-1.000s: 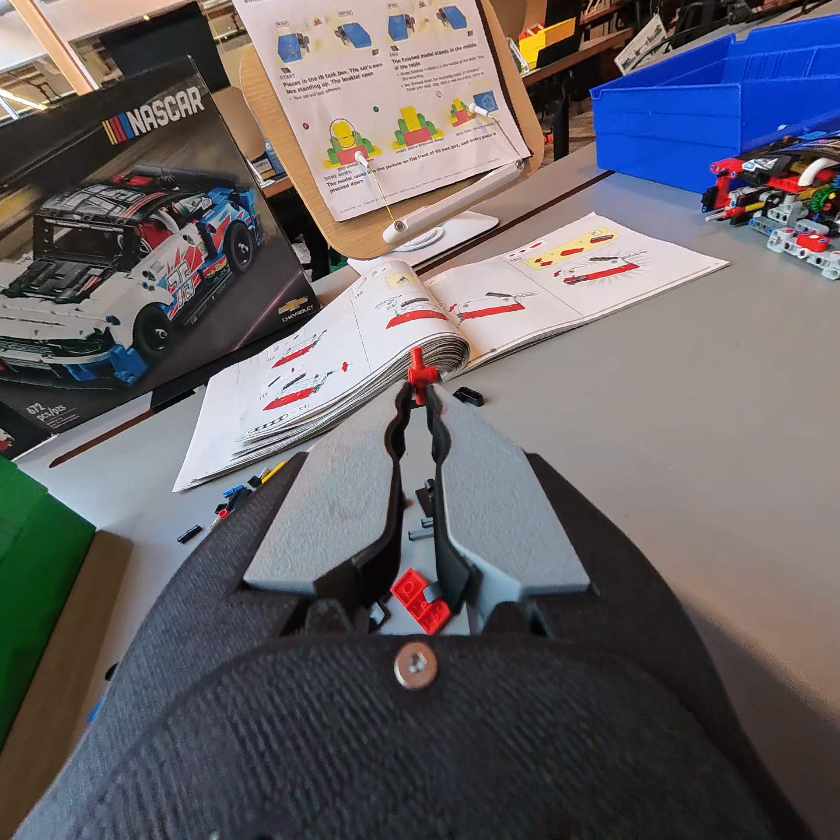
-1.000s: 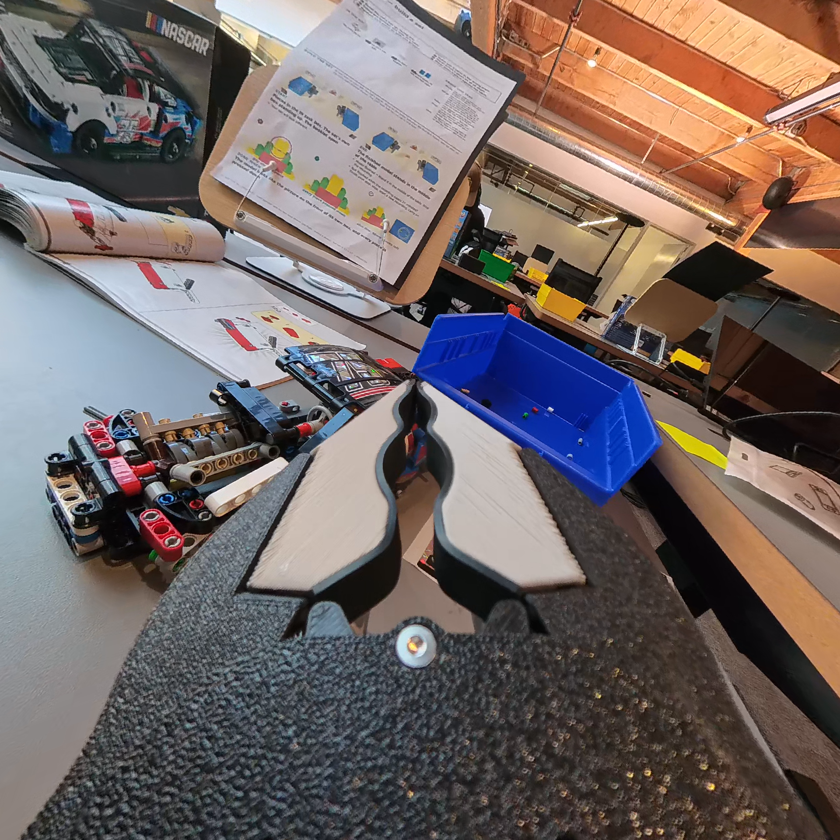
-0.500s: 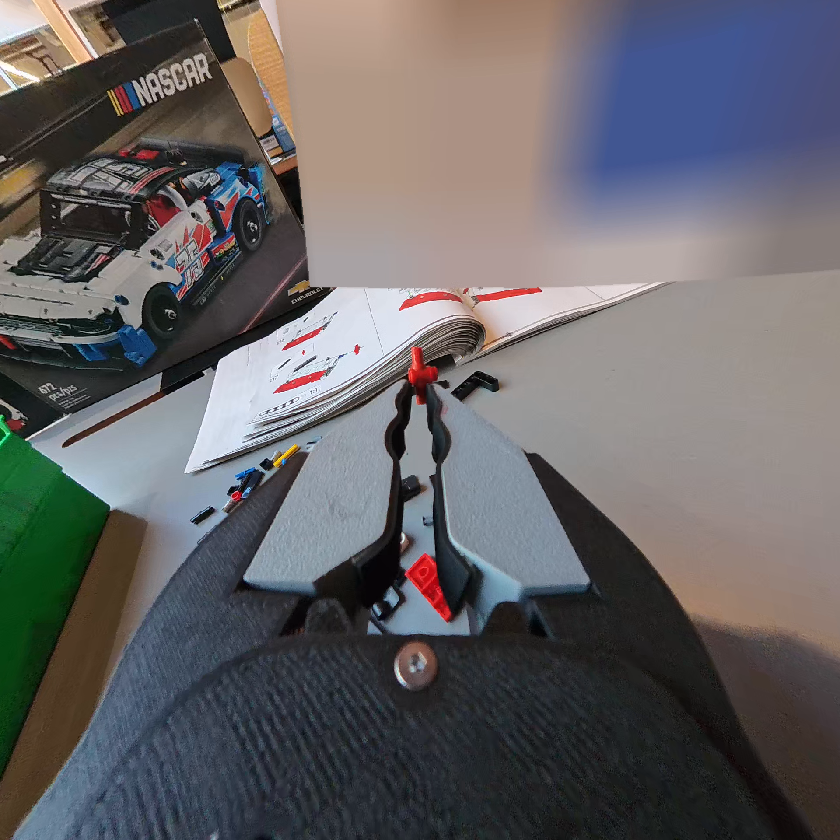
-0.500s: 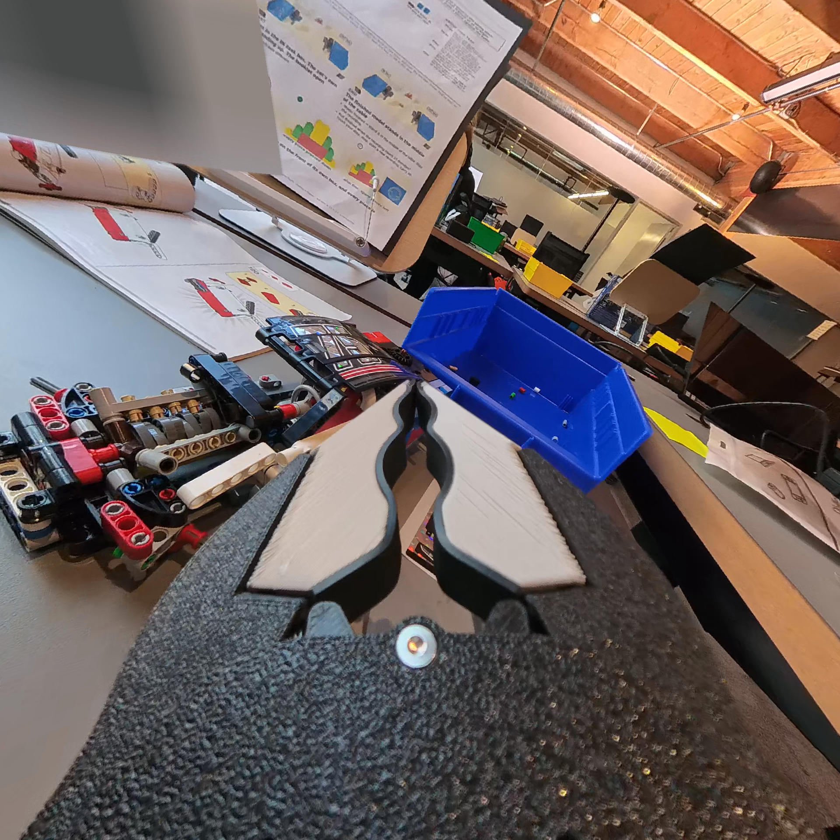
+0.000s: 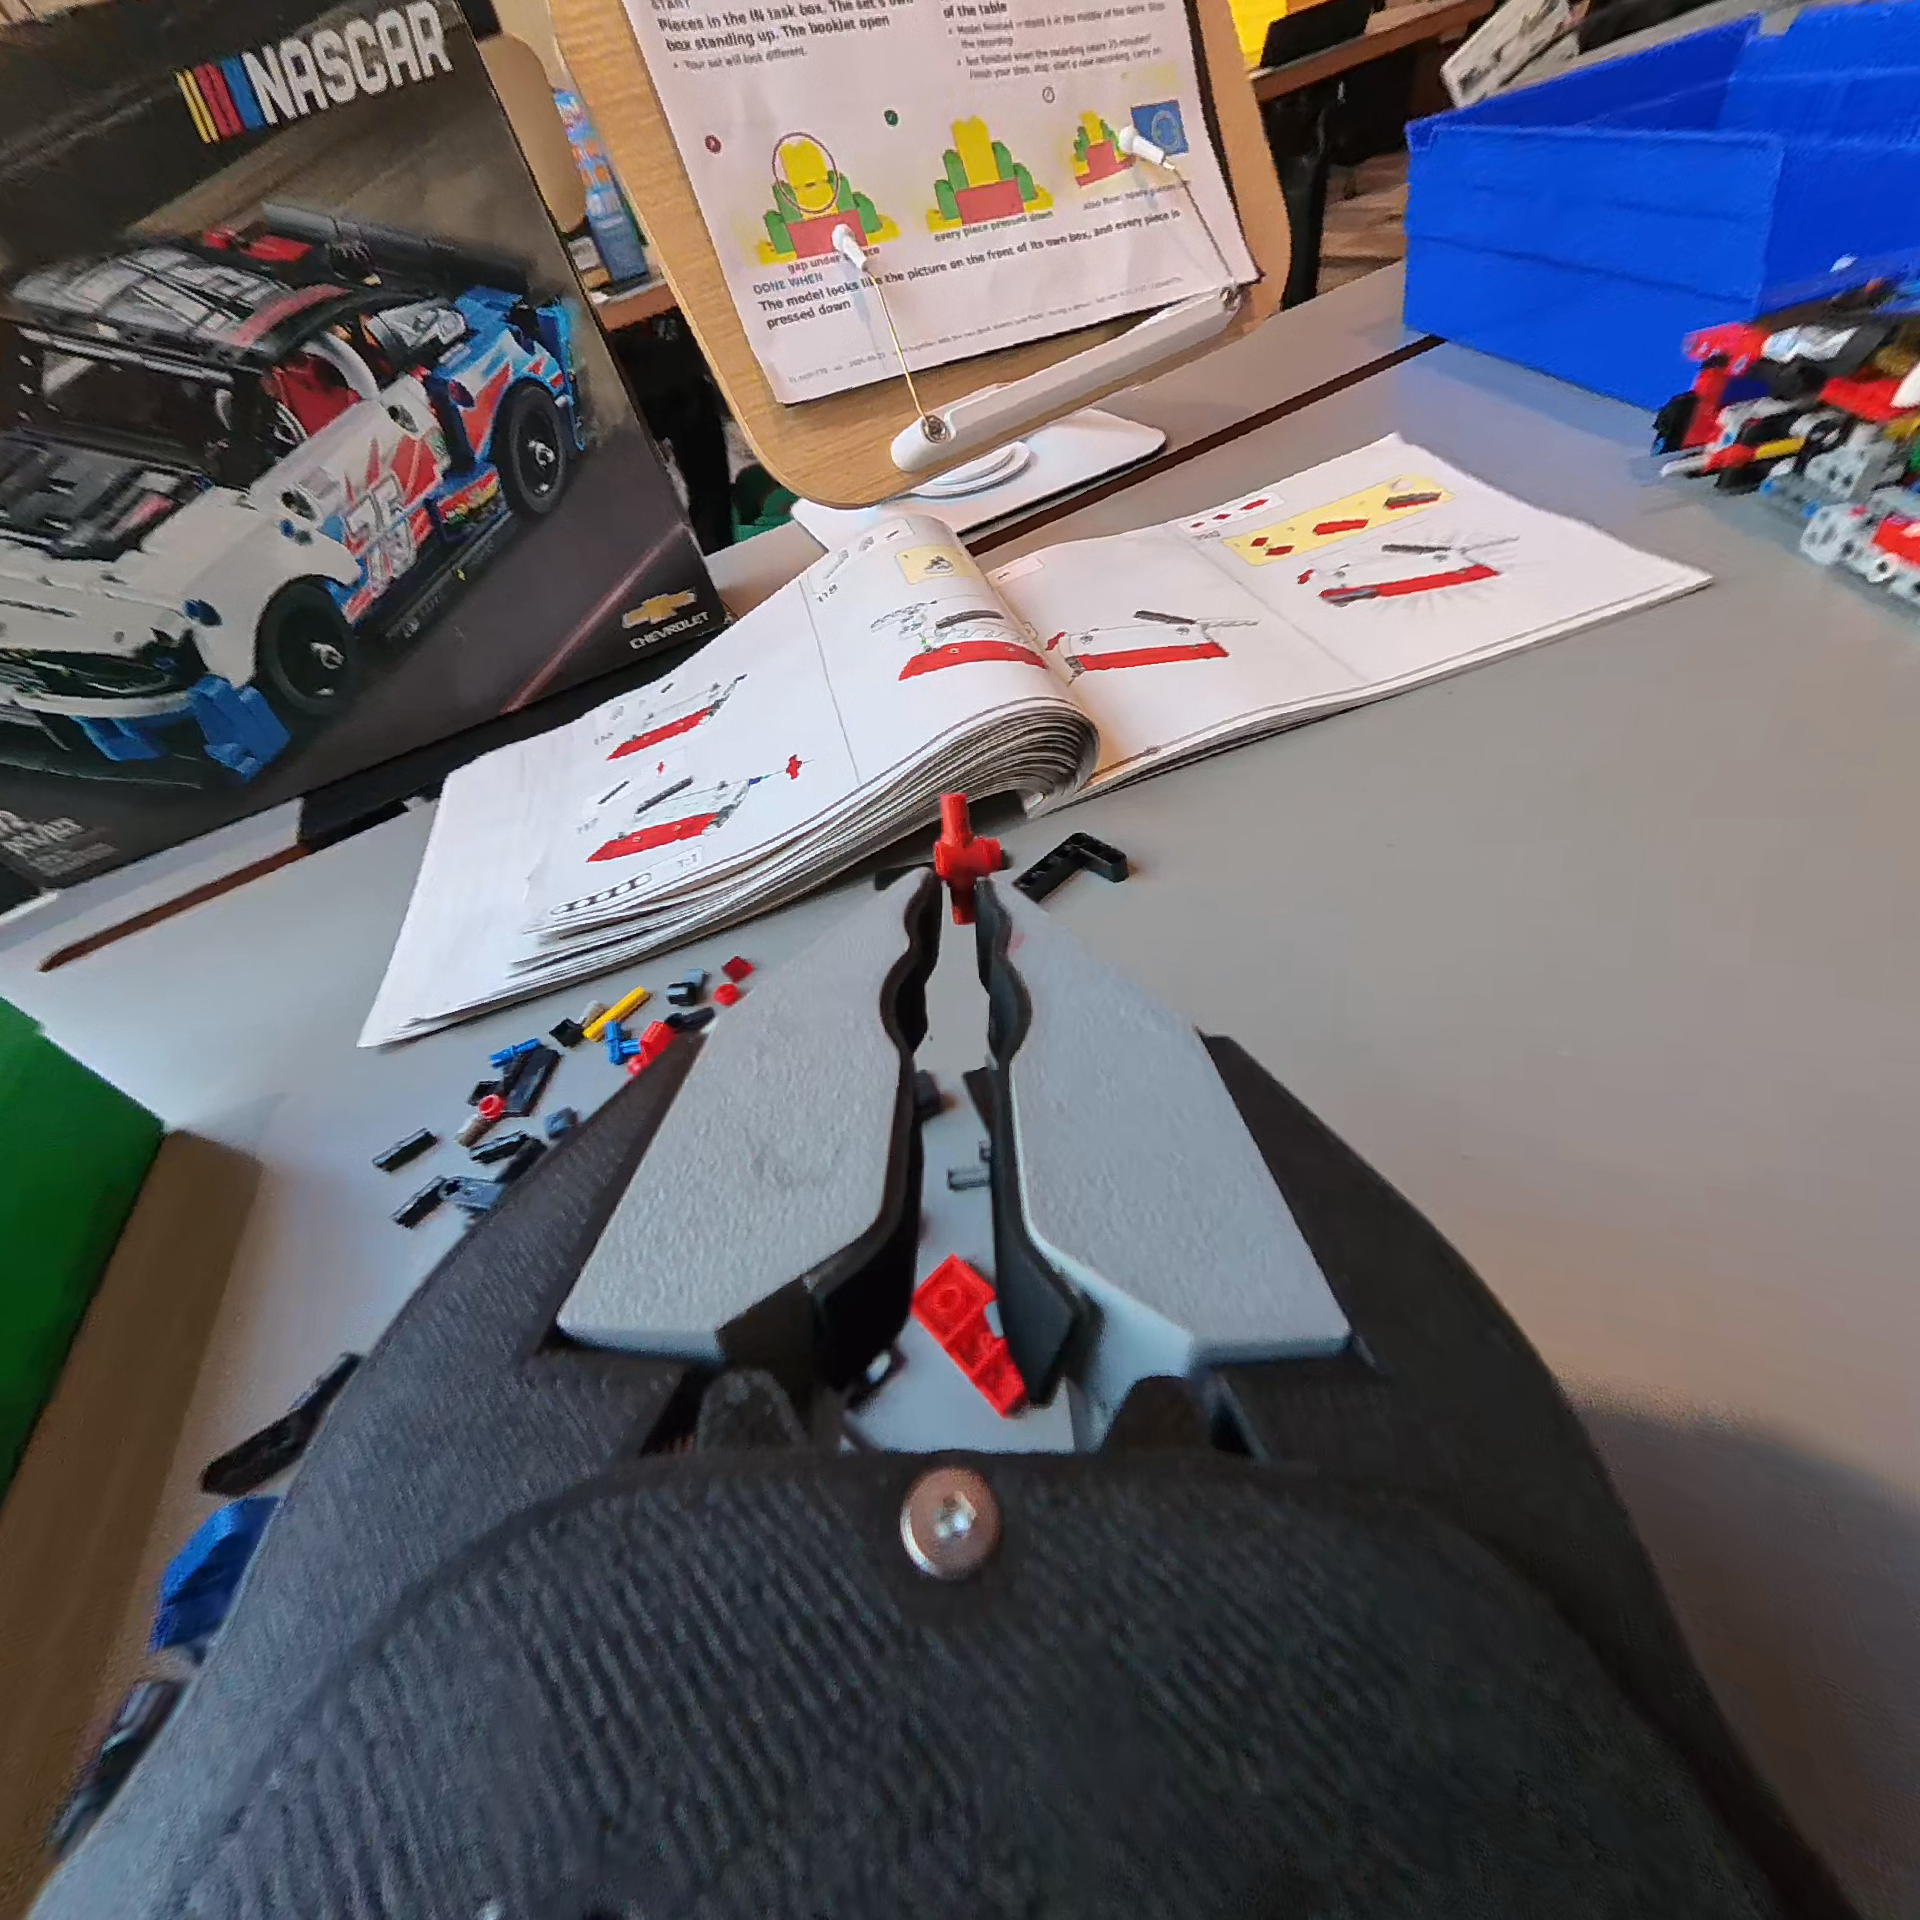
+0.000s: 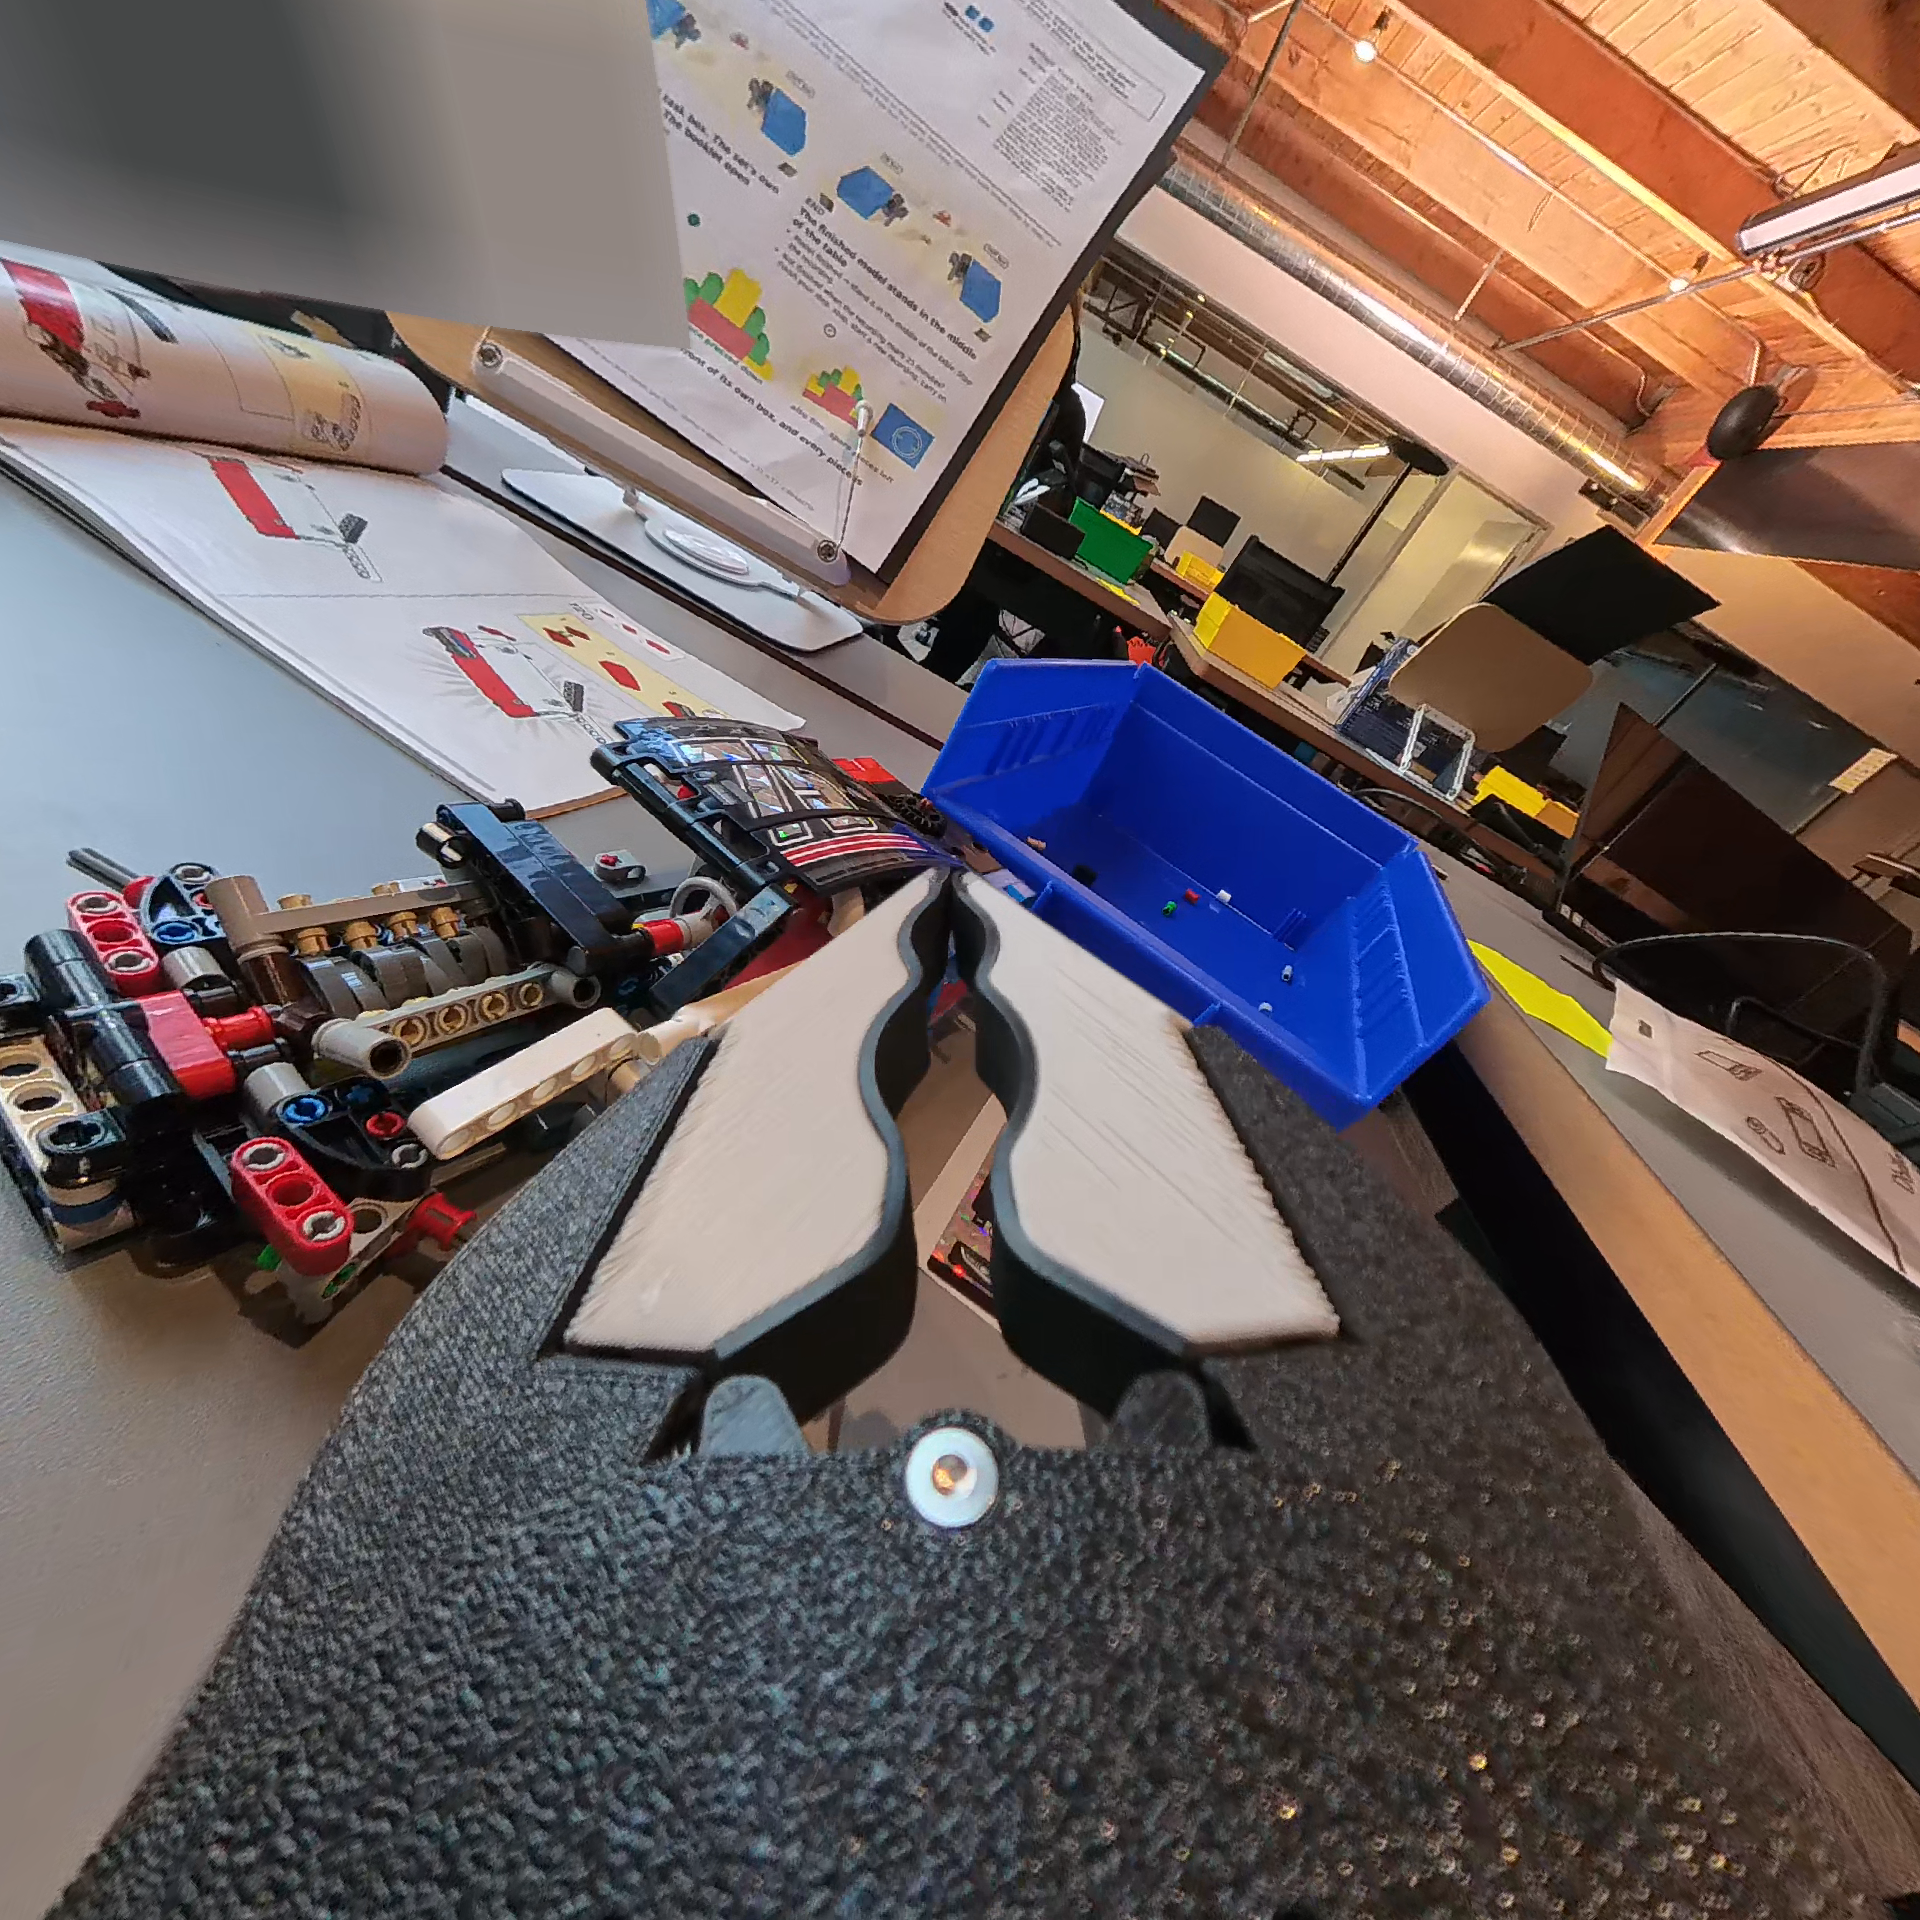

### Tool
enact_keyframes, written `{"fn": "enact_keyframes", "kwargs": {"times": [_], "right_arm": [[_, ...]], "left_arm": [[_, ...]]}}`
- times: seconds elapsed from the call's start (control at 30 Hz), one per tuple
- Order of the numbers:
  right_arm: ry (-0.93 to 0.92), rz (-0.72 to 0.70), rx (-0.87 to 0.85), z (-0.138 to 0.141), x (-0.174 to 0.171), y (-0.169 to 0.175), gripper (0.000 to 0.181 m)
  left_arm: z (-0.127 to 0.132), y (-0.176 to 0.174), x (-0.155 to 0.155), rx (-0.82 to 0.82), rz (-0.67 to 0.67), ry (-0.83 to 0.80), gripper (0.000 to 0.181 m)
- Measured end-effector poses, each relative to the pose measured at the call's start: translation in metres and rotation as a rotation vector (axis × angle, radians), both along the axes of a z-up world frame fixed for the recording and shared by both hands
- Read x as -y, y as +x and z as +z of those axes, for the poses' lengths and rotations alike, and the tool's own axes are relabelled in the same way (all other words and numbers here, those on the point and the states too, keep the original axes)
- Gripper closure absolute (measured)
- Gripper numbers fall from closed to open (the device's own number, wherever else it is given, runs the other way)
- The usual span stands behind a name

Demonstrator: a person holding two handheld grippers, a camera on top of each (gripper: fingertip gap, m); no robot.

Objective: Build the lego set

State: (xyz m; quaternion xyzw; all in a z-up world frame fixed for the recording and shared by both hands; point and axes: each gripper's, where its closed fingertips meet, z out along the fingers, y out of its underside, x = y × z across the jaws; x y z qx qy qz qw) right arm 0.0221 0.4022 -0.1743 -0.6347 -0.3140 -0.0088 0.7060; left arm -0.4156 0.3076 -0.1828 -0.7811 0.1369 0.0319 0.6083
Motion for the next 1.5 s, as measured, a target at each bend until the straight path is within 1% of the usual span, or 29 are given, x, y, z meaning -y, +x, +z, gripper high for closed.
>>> {"fn": "enact_keyframes", "kwargs": {"times": [0.07, 0.13, 0.17, 0.2, 0.23, 0.3, 0.37, 0.4, 0.47, 0.53, 0.6, 0.67, 0.73, 0.83, 0.9, 1.17, 1.5], "right_arm": [[0.025, 0.009, -0.004, 0.003, 0.002, -0.003, 0.181], [0.031, 0.054, -0.061, 0.011, 0.010, -0.016, 0.181], [0.000, 0.124, -0.104, 0.017, 0.018, -0.034, 0.181], [-0.051, 0.224, -0.137, 0.023, 0.030, -0.060, 0.179], [-0.103, 0.325, -0.165, 0.030, 0.045, -0.087, 0.173], [-0.206, 0.474, -0.233, 0.044, 0.074, -0.136, 0.170], [-0.333, 0.636, -0.226, 0.042, 0.105, -0.181, 0.164], [-0.376, 0.688, -0.199, 0.039, 0.116, -0.198, 0.166], [-0.433, 0.726, -0.156, 0.030, 0.121, -0.220, 0.166], [-0.509, 0.787, -0.192, 0.030, 0.124, -0.235, 0.165], [-0.581, 0.853, -0.235, 0.033, 0.127, -0.248, 0.163], [-0.590, 0.886, -0.219, 0.032, 0.131, -0.255, 0.163], [-0.549, 0.908, -0.206, 0.035, 0.137, -0.257, 0.167], [-0.473, 0.952, -0.204, 0.046, 0.149, -0.253, 0.181], [-0.449, 0.956, -0.202, 0.049, 0.152, -0.250, 0.181], [-0.448, 0.987, -0.246, 0.055, 0.153, -0.240, 0.177], [-0.455, 1.002, -0.250, 0.049, 0.151, -0.242, 0.176]], "left_arm": [[0.001, 0.003, -0.002, 0.035, -0.012, -0.006, 0.178], [0.000, 0.012, -0.004, 0.004, -0.037, -0.001, 0.178], [0.000, 0.022, -0.004, -0.014, -0.069, 0.005, 0.178], [0.001, 0.035, -0.003, -0.026, -0.104, 0.014, 0.178], [0.003, 0.046, -0.003, -0.037, -0.123, 0.026, 0.178], [0.008, 0.072, -0.003, -0.061, -0.155, 0.042, 0.178], [0.016, 0.098, -0.001, -0.099, -0.190, 0.073, 0.178], [0.020, 0.110, 0.001, -0.138, -0.205, 0.096, 0.178], [0.024, 0.130, 0.008, -0.241, -0.237, 0.136, 0.178], [0.028, 0.148, 0.017, -0.317, -0.278, 0.166, 0.178], [0.032, 0.166, 0.027, -0.343, -0.322, 0.175, 0.178], [0.043, 0.178, 0.037, -0.366, -0.340, 0.211, 0.178], [0.052, 0.183, 0.043, -0.395, -0.335, 0.247, 0.178], [0.061, 0.189, 0.050, -0.371, -0.348, 0.284, 0.178], [0.064, 0.192, 0.052, -0.360, -0.356, 0.296, 0.178], [0.060, 0.197, 0.053, -0.364, -0.377, 0.313, 0.178], [0.054, 0.196, 0.050, -0.367, -0.367, 0.309, 0.178]]}}
